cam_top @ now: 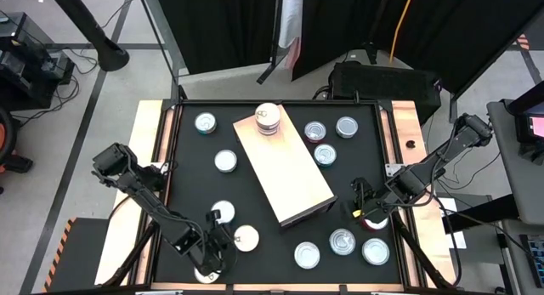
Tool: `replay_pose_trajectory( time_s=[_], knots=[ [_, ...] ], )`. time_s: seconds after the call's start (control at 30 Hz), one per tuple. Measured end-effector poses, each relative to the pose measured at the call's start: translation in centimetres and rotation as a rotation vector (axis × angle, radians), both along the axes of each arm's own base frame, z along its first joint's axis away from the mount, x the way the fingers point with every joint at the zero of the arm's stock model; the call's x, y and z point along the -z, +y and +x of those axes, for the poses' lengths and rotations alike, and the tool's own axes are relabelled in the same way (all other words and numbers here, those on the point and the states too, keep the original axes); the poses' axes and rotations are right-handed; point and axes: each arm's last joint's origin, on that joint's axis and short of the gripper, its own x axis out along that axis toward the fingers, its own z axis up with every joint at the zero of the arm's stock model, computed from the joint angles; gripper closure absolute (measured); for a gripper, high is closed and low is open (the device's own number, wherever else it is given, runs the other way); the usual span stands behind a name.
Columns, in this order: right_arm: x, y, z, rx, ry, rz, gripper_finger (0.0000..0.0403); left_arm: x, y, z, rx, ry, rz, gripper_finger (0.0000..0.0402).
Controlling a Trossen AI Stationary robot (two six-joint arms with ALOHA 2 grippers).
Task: Stack canned seafood by type on shelf
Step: Stack the blue-pink tuna can on top of the stacked blue-pink tuna can on the shelf
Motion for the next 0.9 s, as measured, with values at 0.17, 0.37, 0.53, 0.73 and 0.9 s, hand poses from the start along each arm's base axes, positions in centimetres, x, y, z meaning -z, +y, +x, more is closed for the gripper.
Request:
replay_pose_trajectory(
  time_s=[0.17,0.37,0.53,0.73,0.9],
  knots=[
    [0.0,0.0,0.0,-0.007,-0.001,-0.003,0.0399,0.3,0.1,-0.1,-0.003,0.005,0.003,0.0401],
    [0.0,0.0,0.0,-0.008,-0.002,-0.003,0.0399,1.3,-0.5,0.1,0.008,0.017,0.002,0.0401],
    [0.0,0.0,0.0,-0.015,-0.002,-0.006,0.0399,1.7,-0.8,-0.1,0.007,0.037,-0.02,0.0401],
    [0.0,0.0,0.0,-0.024,-0.002,-0.013,0.0399,2.6,-0.5,-0.7,-0.004,0.157,-0.024,0.0401],
    [0.0,0.0,0.0,-0.025,-0.001,-0.013,0.0399,1.5,-0.5,-0.8,-0.011,0.142,-0.042,0.0401]
  ],
)
